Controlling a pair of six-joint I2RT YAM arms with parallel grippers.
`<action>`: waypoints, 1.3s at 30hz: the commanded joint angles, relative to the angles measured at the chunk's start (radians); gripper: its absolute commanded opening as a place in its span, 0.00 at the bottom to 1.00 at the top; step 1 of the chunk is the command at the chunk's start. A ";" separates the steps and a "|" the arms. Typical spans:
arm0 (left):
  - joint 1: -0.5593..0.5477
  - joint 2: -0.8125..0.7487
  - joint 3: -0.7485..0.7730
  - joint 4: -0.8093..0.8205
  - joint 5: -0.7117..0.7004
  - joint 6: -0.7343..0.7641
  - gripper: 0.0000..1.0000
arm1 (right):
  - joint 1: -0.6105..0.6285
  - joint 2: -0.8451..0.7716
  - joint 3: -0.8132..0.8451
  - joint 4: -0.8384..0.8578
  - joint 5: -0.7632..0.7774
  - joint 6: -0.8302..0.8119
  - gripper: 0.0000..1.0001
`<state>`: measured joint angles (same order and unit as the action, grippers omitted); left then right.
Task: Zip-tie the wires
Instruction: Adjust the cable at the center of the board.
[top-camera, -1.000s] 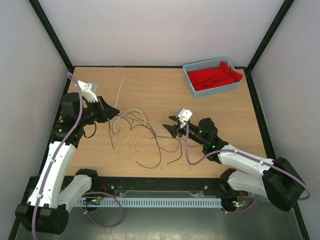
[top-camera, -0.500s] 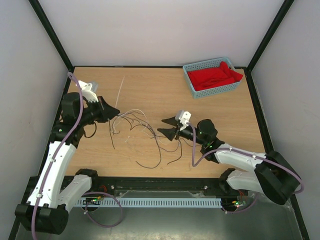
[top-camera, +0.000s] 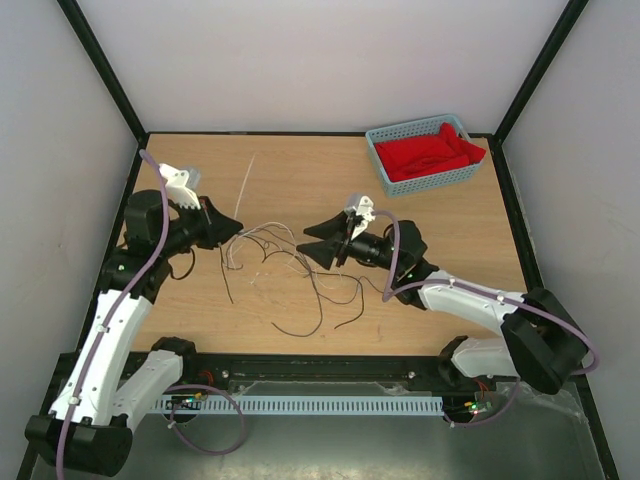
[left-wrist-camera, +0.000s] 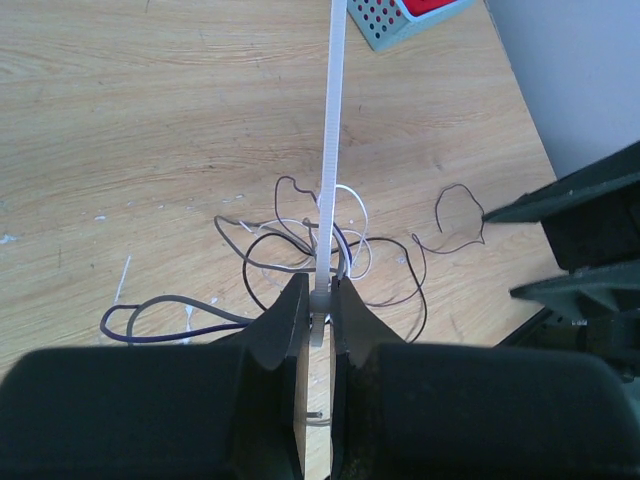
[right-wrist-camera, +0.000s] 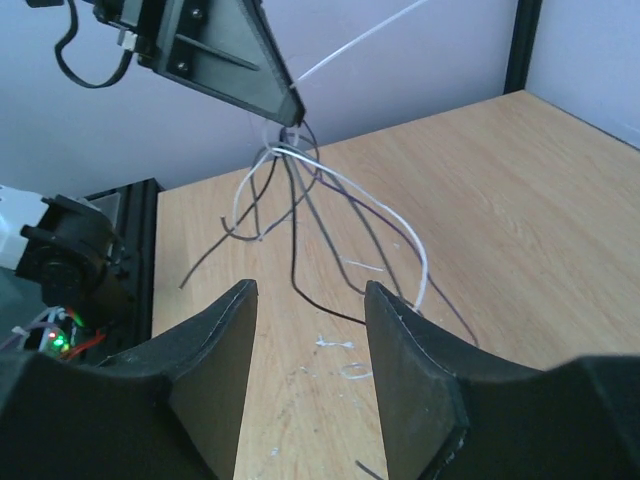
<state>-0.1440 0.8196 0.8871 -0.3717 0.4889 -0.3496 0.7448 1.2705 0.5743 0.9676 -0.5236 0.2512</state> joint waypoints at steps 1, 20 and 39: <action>-0.020 -0.005 -0.016 0.046 -0.043 -0.072 0.00 | 0.060 0.021 -0.027 0.066 0.028 0.057 0.57; -0.079 -0.065 -0.096 0.109 -0.326 -0.445 0.00 | 0.388 0.197 -0.150 0.533 0.276 -0.358 0.59; -0.137 -0.054 -0.059 0.099 -0.310 -0.354 0.00 | 0.511 0.472 -0.050 0.721 0.528 -0.500 0.63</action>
<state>-0.2768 0.7631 0.8005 -0.2974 0.1501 -0.7502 1.2732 1.8259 0.5598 1.5696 0.0006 -0.3035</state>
